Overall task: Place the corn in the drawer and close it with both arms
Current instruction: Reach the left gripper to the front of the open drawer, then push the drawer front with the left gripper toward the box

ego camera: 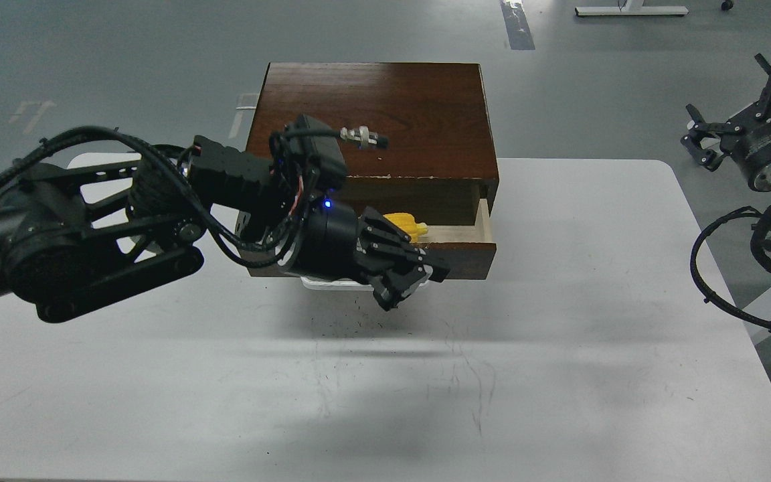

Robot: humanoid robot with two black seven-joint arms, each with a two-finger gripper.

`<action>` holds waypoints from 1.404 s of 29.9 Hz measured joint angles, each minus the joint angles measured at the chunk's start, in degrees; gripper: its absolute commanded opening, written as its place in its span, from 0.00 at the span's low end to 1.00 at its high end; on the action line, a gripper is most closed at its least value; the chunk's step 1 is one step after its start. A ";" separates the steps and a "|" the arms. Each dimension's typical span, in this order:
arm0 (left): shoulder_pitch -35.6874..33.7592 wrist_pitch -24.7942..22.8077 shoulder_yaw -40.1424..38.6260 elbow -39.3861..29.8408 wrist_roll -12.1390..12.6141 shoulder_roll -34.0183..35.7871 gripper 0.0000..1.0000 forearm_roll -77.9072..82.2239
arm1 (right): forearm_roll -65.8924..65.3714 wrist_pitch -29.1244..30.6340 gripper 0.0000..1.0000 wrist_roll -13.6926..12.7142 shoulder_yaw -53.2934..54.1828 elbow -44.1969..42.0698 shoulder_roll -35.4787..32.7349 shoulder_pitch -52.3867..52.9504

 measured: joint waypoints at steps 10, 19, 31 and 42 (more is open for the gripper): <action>-0.06 0.00 4.61 -0.08 0.07 1.07 0.00 12.27 | 0.00 0.01 1.00 -0.30 2.04 -0.32 1.51 -0.13; -0.12 0.00 5.08 0.09 0.08 3.57 0.00 13.52 | 0.00 0.01 1.00 -0.26 2.14 -0.34 2.62 -0.15; -0.69 0.00 5.05 3.52 0.01 3.58 0.00 15.67 | -0.01 0.01 1.00 -0.26 1.74 -0.27 2.60 -0.26; -0.36 0.05 5.04 7.46 -0.01 3.55 0.00 15.87 | -0.09 0.01 1.00 -0.17 1.79 -0.26 2.60 -1.30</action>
